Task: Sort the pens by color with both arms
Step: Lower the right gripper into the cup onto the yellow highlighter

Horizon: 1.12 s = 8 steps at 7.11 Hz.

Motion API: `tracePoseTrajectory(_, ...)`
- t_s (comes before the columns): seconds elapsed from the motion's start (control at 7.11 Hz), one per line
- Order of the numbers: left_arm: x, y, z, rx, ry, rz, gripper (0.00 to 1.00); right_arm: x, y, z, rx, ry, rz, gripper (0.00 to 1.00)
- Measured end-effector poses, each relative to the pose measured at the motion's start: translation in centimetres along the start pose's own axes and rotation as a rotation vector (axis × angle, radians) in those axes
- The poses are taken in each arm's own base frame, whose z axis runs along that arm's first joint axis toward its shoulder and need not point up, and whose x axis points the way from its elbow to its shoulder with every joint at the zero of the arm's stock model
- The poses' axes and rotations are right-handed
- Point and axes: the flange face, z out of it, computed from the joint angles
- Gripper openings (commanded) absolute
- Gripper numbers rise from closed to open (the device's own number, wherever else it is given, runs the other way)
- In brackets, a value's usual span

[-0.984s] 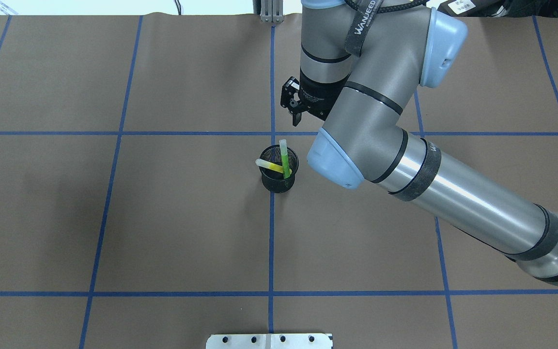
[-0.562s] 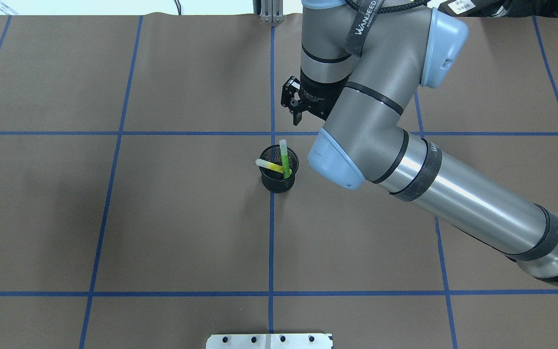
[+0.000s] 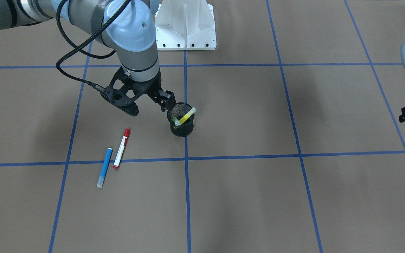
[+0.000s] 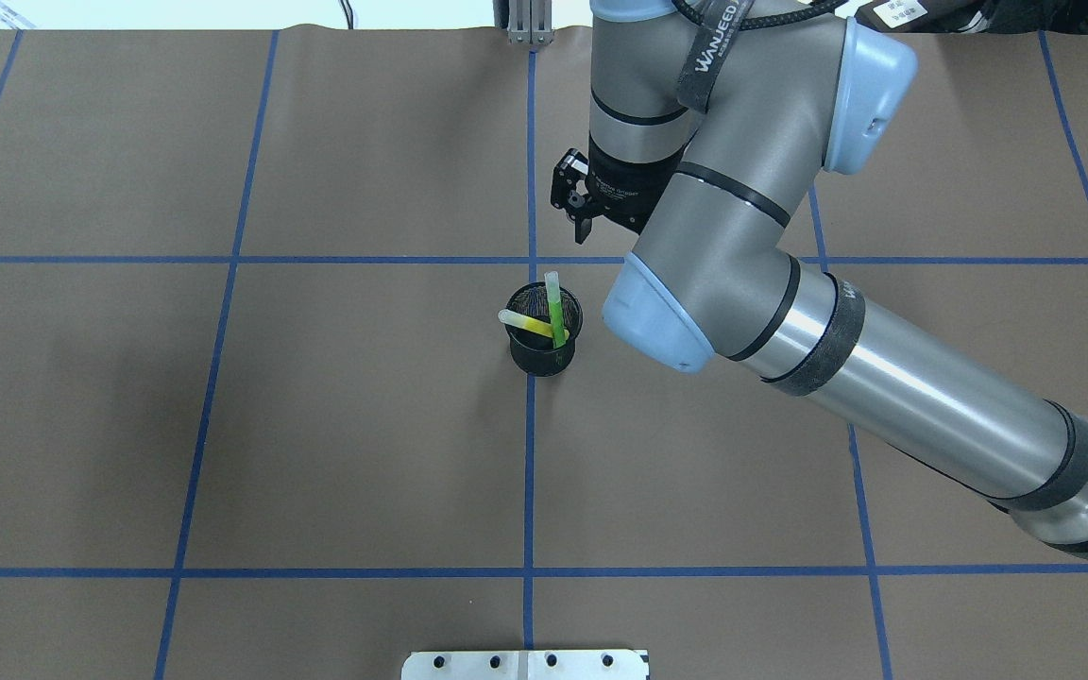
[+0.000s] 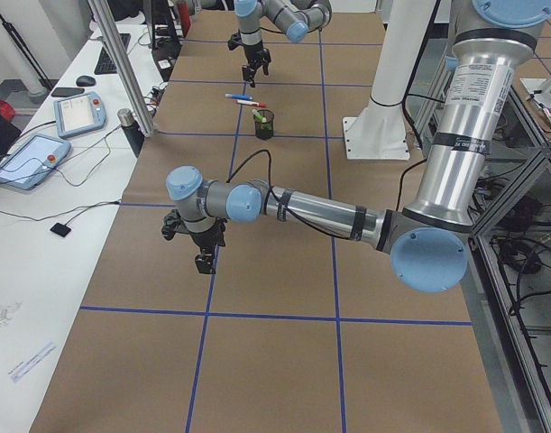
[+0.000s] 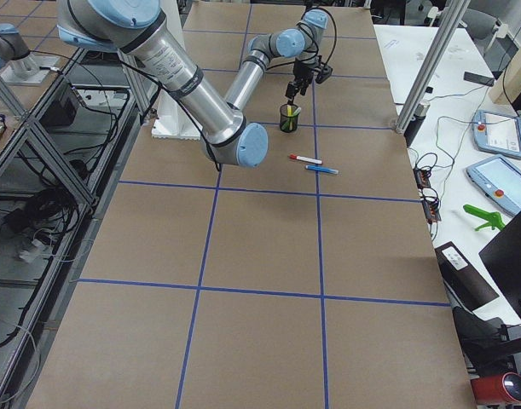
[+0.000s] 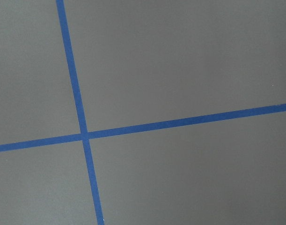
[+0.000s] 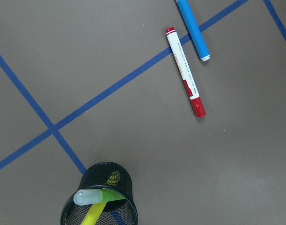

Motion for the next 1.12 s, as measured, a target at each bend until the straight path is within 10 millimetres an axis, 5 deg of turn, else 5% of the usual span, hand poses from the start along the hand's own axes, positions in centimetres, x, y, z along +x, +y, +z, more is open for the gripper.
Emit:
tracePoseTrajectory(0.7, 1.1, -2.6, -0.9, 0.01, 0.0, 0.005, 1.0, -1.7, 4.1, 1.2, 0.035, 0.013, -0.046, 1.0)
tracePoseTrajectory(1.12, 1.0, -2.5, -0.8, 0.008, -0.001, 0.005, 1.0, -2.5, 6.8, 1.6, -0.039, -0.003, 0.207, 0.99)
